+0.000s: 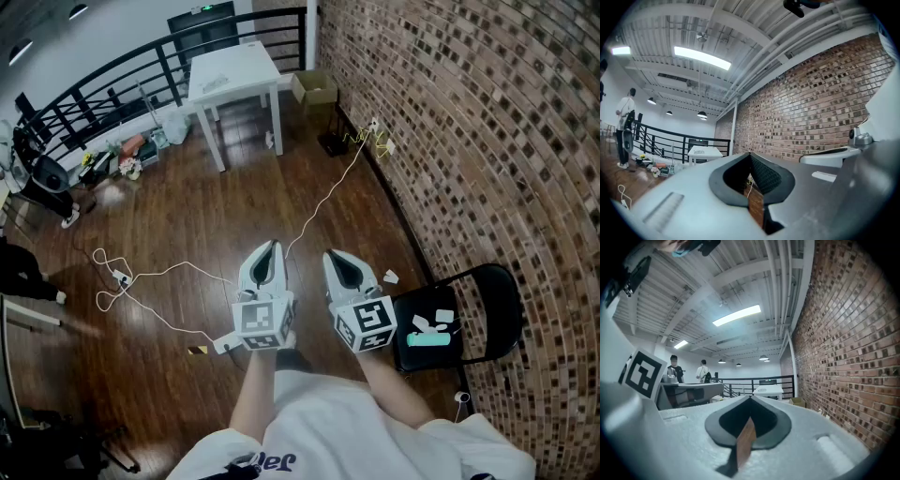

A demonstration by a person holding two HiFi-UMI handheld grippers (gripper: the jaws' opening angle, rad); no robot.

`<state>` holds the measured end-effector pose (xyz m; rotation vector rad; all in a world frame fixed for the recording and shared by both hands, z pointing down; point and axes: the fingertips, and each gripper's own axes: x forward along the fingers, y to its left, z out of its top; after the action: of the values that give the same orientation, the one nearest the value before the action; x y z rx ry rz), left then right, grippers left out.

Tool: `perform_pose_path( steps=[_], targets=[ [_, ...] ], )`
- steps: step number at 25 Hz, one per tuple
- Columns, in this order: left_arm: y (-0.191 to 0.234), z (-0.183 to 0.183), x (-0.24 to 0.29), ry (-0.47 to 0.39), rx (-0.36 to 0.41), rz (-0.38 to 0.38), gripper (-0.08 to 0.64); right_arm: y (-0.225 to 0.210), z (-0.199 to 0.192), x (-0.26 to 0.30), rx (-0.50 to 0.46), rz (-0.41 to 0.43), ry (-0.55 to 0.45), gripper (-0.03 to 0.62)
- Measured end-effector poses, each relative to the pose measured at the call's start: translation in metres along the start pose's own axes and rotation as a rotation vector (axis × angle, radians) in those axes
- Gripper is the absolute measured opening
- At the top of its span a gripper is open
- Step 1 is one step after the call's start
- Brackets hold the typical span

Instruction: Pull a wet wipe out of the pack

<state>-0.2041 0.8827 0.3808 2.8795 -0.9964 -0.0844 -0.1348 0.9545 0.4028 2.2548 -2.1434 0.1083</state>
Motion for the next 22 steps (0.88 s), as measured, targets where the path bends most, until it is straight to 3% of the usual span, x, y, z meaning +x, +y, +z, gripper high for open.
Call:
perform_pose_path(
  steps=[3,9,14,18,22],
  targets=[
    [0.05,0.016,0.035,0.005,-0.025,0.0,0.015,0.004,0.014,0.046,0.027,-0.057,-0.05,-0.012],
    [0.1,0.029,0.106,-0.011,-0.009,-0.108,0.015,-0.008,0.045,0.127,-0.007,-0.135,-0.071,-0.012],
    [0.113,0.018,0.152,-0.021,-0.048,-0.125,0.015,-0.037,0.026,0.166,0.016,-0.183,-0.02,-0.012],
    [0.127,0.017,0.192,-0.057,-0.067,-0.094,0.015,-0.07,0.021,0.194,0.035,-0.207,-0.016,-0.012],
    [0.128,0.011,0.244,-0.063,-0.041,-0.095,0.015,-0.114,0.017,0.229,0.053,-0.206,-0.028,-0.012]
  ],
)
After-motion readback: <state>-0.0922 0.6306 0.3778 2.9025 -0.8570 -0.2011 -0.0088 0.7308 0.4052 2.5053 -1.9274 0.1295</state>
